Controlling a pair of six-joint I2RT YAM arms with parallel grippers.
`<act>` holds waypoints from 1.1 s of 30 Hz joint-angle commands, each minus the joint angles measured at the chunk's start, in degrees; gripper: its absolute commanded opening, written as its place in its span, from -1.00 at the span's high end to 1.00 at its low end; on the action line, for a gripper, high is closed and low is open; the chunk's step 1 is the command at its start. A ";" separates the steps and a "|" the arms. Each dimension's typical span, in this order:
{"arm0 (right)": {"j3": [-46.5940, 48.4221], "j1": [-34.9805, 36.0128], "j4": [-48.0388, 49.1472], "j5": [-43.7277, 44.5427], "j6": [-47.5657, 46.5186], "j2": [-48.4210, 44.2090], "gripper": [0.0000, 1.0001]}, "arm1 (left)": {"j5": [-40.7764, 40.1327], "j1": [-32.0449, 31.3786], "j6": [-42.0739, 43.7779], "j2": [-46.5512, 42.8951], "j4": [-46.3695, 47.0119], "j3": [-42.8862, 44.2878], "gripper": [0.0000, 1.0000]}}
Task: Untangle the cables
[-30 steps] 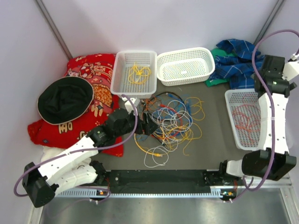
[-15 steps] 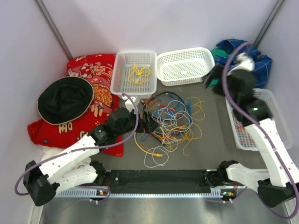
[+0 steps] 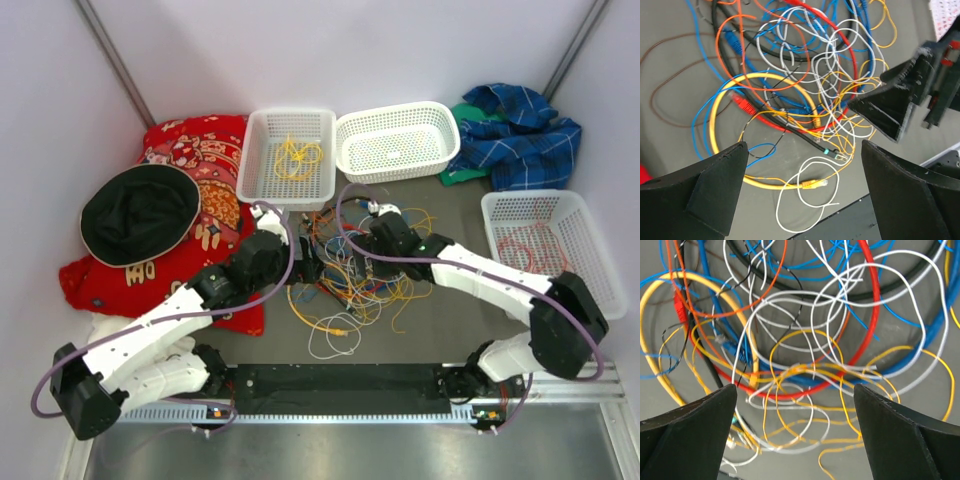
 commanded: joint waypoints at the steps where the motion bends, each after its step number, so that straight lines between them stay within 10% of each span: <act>1: 2.86 0.66 7.40 -0.29 -0.69 4.92 -0.98 | -2.87 0.19 -1.36 -1.86 -2.38 -0.10 -0.98; 14: 7.42 5.67 10.05 -5.13 -1.66 18.88 -0.92 | -2.43 0.19 -2.50 -4.15 -2.47 -3.00 -0.98; 20: 7.60 5.76 7.76 -1.89 -0.69 19.43 -0.19 | -2.69 0.19 -2.24 -4.68 -2.83 -2.56 -0.98; 25: 8.66 4.27 0.05 5.92 0.62 18.73 1.00 | -2.08 0.19 -2.15 -4.42 -2.04 -2.39 -0.98; 33: 9.01 4.09 -1.65 10.17 0.01 -0.41 1.00 | -3.04 0.19 0.31 -5.99 -0.81 -0.55 -0.97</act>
